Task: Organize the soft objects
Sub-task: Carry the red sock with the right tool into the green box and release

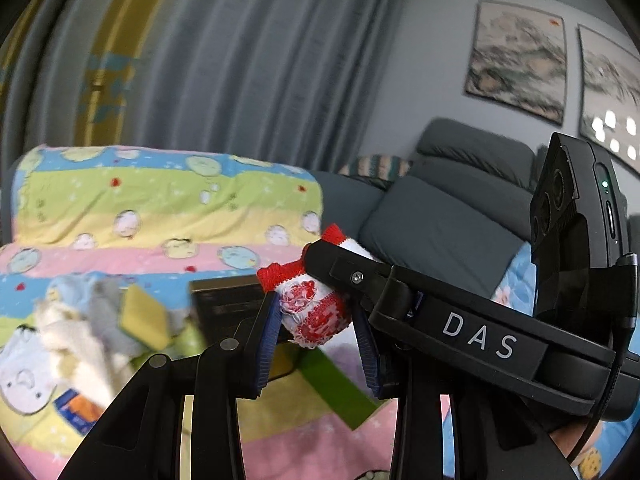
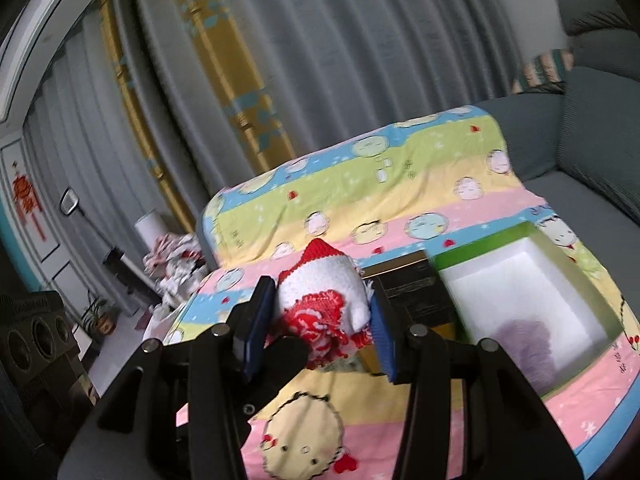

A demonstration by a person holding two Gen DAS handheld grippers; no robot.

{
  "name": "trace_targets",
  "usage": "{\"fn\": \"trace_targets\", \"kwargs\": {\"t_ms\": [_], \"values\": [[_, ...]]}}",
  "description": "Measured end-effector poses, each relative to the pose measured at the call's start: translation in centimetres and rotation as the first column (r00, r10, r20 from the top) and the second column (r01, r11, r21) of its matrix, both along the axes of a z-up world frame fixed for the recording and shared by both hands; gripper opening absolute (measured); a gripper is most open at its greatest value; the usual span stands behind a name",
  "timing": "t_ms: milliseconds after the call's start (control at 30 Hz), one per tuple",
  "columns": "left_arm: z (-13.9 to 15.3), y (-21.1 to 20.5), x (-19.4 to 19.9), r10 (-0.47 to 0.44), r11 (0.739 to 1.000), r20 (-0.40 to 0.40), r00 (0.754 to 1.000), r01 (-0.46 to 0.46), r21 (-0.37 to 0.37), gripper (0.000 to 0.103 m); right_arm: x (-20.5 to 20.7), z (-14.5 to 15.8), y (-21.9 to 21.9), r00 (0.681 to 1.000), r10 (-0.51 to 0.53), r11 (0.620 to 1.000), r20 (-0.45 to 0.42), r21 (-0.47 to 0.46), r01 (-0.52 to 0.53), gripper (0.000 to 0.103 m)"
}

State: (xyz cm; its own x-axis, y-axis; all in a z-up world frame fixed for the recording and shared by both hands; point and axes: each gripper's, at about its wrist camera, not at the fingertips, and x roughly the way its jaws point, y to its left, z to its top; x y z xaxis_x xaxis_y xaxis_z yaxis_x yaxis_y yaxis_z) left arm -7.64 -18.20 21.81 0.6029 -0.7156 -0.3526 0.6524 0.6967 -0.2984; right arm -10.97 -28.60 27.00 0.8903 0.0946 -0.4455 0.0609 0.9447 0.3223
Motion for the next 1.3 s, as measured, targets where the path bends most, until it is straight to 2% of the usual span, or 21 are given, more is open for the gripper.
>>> {"fn": "trace_targets", "kwargs": {"t_ms": [233,467,667,867,1033,1200,1300], "values": [[-1.4,-6.8,0.9,-0.113,0.991,-0.013,0.994,0.113,0.066,0.037,-0.9,-1.9,-6.6,0.989,-0.141,0.985,-0.035,0.091,0.144,0.046],[-4.3,-12.0,2.0,-0.216,0.970,-0.092,0.972,0.225,0.093,0.037,-1.2,-4.9,-11.9,0.950,-0.286,0.934,-0.128,0.183,0.306,0.046],[-6.6,-14.9,2.7,-0.272,0.949,-0.175,0.946,0.294,0.116,0.037,-1.2,-7.2,-14.5,0.906,-0.365,0.889,-0.216,0.207,0.408,0.046],[-8.5,-16.3,3.2,-0.292,0.939,-0.250,0.923,0.327,0.109,0.037,-1.2,-8.7,-15.8,0.863,-0.412,0.856,-0.292,0.201,0.476,0.046],[-9.3,-16.1,3.7,-0.304,0.940,-0.303,0.903,0.337,0.062,0.037,-1.4,-9.3,-16.3,0.847,-0.423,0.839,-0.320,0.214,0.500,0.047],[-8.7,-15.4,3.4,-0.292,0.940,-0.286,0.913,0.329,0.090,0.037,-1.0,-9.2,-15.9,0.845,-0.421,0.845,-0.329,0.197,0.497,0.050],[-8.1,-14.3,3.4,-0.291,0.943,-0.283,0.914,0.324,0.076,0.037,-1.1,-8.6,-15.2,0.852,-0.421,0.851,-0.311,0.190,0.490,0.061]]}}
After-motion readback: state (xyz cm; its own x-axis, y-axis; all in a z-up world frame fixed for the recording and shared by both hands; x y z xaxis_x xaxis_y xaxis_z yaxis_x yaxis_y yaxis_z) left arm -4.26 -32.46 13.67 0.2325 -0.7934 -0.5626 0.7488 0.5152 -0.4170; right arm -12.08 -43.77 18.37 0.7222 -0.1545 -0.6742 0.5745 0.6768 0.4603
